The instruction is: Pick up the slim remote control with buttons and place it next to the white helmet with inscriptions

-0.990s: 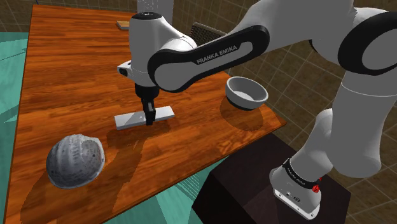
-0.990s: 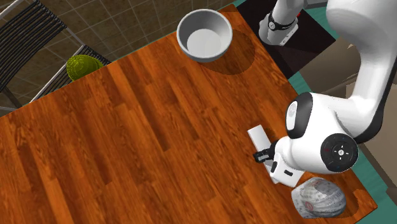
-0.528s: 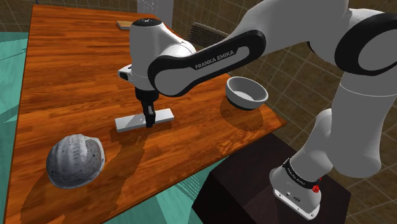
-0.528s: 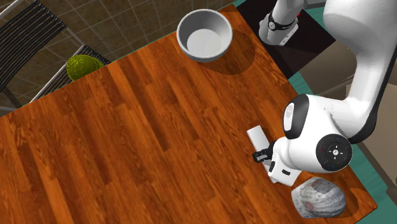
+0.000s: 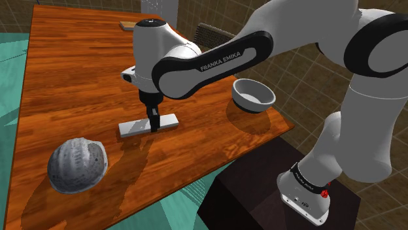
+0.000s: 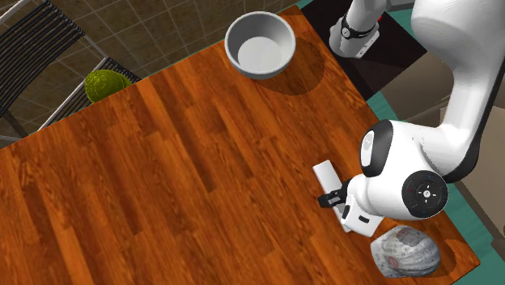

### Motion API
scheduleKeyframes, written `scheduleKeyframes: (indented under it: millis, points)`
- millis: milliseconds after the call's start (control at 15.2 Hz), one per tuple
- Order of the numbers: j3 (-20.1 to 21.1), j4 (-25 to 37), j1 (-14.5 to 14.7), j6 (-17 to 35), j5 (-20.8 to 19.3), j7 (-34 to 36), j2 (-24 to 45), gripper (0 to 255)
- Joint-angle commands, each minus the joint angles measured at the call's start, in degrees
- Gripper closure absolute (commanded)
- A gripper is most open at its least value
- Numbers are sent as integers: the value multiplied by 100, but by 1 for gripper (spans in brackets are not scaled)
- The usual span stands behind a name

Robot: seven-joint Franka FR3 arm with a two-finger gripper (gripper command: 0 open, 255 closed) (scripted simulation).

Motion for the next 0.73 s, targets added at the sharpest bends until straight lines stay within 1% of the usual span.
scheduleKeyframes:
  millis: [0,198,660]
  points:
    - [10,68,-4,-158,21,-13,-91,0]
    - [33,303,-12,-610,73,-46,-311,0]
    - [33,303,-12,-610,73,-46,-311,0]
